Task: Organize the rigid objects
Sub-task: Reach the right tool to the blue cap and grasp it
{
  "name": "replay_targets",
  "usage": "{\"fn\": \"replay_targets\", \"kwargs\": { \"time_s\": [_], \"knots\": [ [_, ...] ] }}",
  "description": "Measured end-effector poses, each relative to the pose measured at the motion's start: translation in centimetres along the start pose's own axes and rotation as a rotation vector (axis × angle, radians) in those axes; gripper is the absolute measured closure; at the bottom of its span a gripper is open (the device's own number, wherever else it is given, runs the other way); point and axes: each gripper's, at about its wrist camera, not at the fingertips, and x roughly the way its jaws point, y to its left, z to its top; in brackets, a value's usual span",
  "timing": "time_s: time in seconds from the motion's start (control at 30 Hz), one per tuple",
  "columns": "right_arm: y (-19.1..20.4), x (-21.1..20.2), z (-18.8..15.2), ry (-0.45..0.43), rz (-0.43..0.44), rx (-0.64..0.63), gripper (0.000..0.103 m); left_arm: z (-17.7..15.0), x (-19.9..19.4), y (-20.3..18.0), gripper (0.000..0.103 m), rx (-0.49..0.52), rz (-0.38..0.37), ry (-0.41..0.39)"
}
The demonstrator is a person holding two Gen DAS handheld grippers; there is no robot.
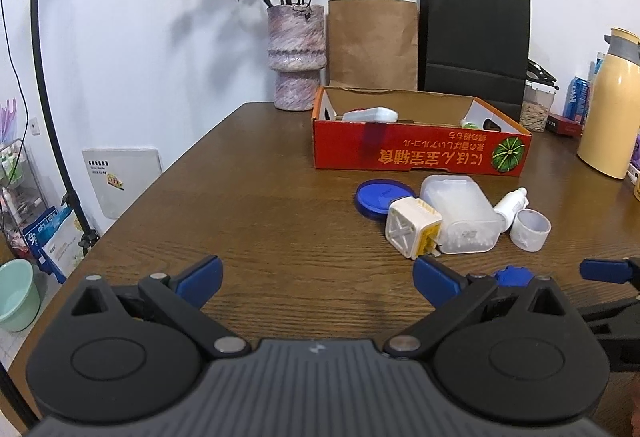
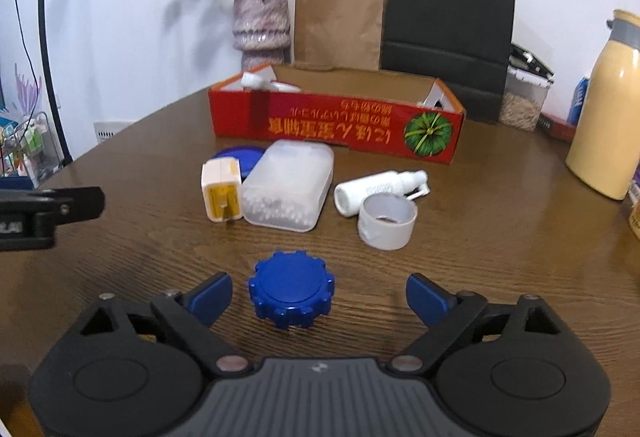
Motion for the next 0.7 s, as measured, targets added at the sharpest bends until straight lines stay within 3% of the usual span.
{"fn": "replay_targets", "kwargs": {
  "time_s": [0.1, 0.3, 0.7],
  "knots": [
    [0.3, 1.1, 0.1, 0.024, 0.003, 0.000, 0.016, -0.1, 0.2, 0.4, 0.000, -0.007, 0.004, 0.007],
    [0.4, 2.4, 0.1, 0.046, 0.028, 0.012, 0.050, -0.1, 0.5, 0.7, 0.000, -0.013, 0.007, 0.013],
    [0.1, 1.6, 0.3, -0.005, 0.030, 0.004, 0.050, -0.2, 1.2, -0.1, 0.000, -0.006, 0.008, 0.025]
  ]
}}
